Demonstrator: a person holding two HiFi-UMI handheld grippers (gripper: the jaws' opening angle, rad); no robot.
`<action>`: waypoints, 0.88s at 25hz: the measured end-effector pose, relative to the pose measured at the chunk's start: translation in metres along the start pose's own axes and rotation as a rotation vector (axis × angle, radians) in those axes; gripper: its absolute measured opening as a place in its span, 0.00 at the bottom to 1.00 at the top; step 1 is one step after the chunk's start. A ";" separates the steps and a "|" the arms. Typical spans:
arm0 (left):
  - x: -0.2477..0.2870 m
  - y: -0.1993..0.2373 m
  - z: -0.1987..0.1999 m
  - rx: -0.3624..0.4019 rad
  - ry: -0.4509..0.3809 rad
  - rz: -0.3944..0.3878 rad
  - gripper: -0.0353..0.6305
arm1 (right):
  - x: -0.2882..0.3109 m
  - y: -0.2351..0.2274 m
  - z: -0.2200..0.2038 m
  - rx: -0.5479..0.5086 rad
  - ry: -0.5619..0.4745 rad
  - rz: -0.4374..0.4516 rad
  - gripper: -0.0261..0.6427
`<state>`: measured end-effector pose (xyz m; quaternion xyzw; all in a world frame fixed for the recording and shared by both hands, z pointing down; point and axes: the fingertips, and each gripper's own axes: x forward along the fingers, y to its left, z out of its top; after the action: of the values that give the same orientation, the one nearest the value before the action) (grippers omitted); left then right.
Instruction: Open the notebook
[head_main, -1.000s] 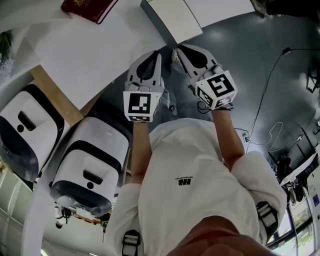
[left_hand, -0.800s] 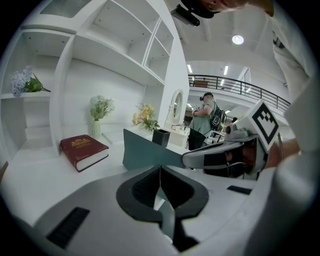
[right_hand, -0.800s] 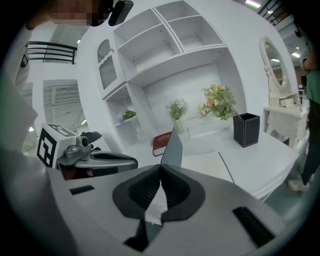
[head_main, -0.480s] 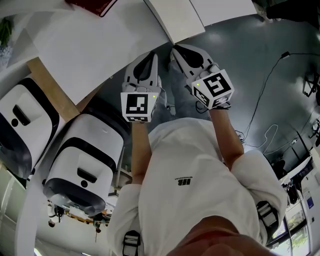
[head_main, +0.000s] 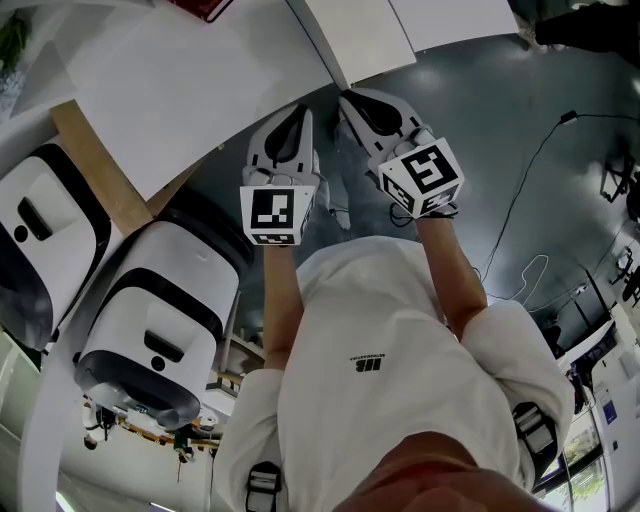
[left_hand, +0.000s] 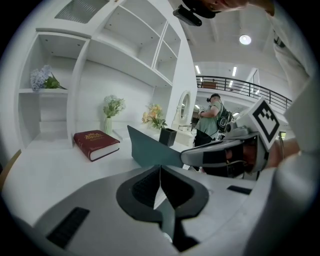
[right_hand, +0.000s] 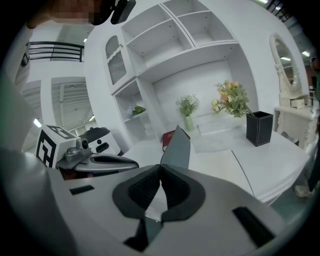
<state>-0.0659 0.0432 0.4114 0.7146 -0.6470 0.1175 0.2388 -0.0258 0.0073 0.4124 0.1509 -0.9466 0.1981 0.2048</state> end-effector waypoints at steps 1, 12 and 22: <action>-0.001 0.001 -0.001 -0.002 0.002 0.005 0.05 | 0.001 0.002 -0.001 0.001 0.007 0.004 0.05; -0.017 0.021 -0.012 -0.033 0.004 0.056 0.05 | 0.019 0.025 -0.010 -0.027 0.051 0.054 0.05; -0.021 0.043 -0.018 -0.054 0.008 0.092 0.05 | 0.040 0.041 -0.024 -0.045 0.105 0.099 0.05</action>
<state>-0.1080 0.0681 0.4248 0.6769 -0.6811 0.1138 0.2547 -0.0676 0.0459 0.4374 0.0889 -0.9450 0.1944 0.2474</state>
